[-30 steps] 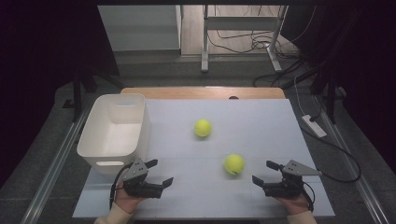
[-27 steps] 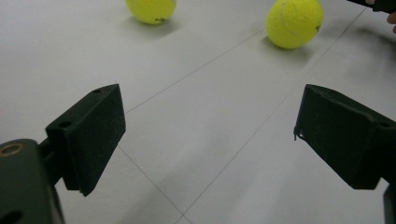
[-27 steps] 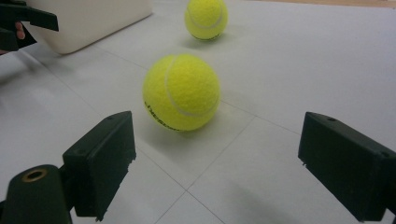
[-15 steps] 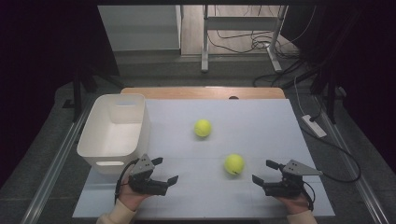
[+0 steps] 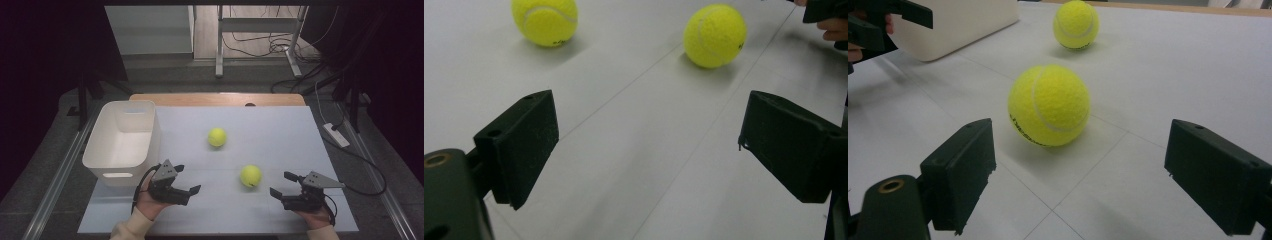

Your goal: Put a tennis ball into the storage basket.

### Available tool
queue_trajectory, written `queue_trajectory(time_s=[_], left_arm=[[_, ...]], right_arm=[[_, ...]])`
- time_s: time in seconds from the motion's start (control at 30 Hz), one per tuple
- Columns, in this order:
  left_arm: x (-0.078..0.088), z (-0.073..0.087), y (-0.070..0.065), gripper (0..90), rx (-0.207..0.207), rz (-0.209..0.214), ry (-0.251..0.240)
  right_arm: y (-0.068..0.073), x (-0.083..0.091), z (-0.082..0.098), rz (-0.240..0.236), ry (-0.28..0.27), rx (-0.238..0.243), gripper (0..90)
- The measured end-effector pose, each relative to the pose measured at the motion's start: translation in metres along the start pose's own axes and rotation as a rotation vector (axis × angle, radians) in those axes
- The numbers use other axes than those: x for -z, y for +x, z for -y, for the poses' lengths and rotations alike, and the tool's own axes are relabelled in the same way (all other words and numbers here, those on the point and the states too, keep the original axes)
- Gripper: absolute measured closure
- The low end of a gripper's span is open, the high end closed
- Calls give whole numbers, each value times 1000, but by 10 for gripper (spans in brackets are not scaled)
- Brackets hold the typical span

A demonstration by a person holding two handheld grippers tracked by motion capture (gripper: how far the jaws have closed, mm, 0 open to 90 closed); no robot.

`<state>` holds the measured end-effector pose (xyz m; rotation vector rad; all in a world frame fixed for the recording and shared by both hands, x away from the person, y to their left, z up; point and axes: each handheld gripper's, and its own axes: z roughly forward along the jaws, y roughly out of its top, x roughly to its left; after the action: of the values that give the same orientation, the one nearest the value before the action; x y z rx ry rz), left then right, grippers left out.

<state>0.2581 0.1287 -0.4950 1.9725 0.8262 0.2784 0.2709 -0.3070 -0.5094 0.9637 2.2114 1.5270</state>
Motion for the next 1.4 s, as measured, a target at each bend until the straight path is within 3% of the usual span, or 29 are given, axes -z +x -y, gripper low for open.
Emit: queue_trajectory(time_s=[0.53, 0.73, 1.4], left_arm=[[-17, -16, -7, 99, -28, 48, 12], [-21, -26, -1, 100, -10, 57, -1], [-36, -48, 2, 99, -13, 17, 18]], right_arm=[[0, 1, 0, 3, -3, -1, 128], [0, 0, 1, 3, 0, -7, 128], [0, 0, 2, 3, 0, -12, 128]])
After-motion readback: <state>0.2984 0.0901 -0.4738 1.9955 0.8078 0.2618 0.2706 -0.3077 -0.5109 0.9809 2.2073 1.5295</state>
